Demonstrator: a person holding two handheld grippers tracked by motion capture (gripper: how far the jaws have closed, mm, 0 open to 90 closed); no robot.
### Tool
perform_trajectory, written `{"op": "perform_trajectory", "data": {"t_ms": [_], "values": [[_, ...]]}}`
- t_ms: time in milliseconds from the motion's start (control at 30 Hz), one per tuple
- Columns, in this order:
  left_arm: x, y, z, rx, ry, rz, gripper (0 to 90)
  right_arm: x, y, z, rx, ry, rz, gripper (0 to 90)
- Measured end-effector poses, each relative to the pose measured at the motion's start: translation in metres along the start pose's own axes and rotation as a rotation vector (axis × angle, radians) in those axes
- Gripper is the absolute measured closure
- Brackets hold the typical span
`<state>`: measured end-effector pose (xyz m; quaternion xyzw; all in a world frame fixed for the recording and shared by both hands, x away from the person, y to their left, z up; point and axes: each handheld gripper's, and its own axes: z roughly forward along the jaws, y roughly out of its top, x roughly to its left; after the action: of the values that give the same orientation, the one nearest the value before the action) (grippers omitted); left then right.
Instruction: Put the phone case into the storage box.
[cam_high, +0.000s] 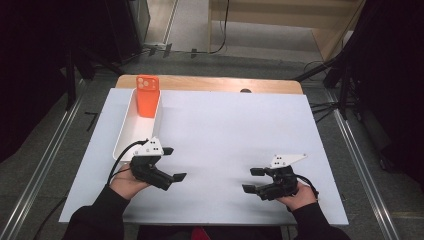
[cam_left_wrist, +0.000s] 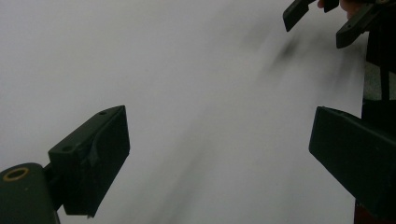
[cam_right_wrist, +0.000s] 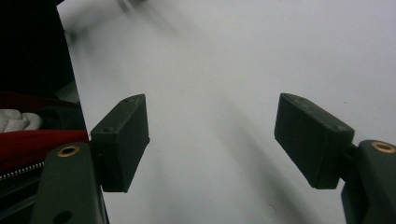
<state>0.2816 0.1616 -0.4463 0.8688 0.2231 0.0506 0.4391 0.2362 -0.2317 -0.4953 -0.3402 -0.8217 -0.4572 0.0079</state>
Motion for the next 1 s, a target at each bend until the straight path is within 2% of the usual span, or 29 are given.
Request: {"op": "perform_trajectory", "data": {"t_ms": [300,400,533,1000], "values": [[-0.006,-0.008,0.005,0.028,-0.022,0.009,5.3,-0.001,0.000,0.000,0.003,0.002,0.003,25.2],[-0.008,-0.011,0.006,0.020,-0.031,0.015,5.3,-0.001,0.000,0.000,0.004,0.007,0.003,25.1],[-0.010,-0.016,0.008,0.042,-0.030,0.027,5.3,-0.001,0.000,0.000,0.007,0.009,0.004,25.0],[-0.012,-0.021,0.009,0.059,-0.042,0.049,5.3,-0.001,-0.001,0.001,0.009,0.008,0.005,25.0]]}}
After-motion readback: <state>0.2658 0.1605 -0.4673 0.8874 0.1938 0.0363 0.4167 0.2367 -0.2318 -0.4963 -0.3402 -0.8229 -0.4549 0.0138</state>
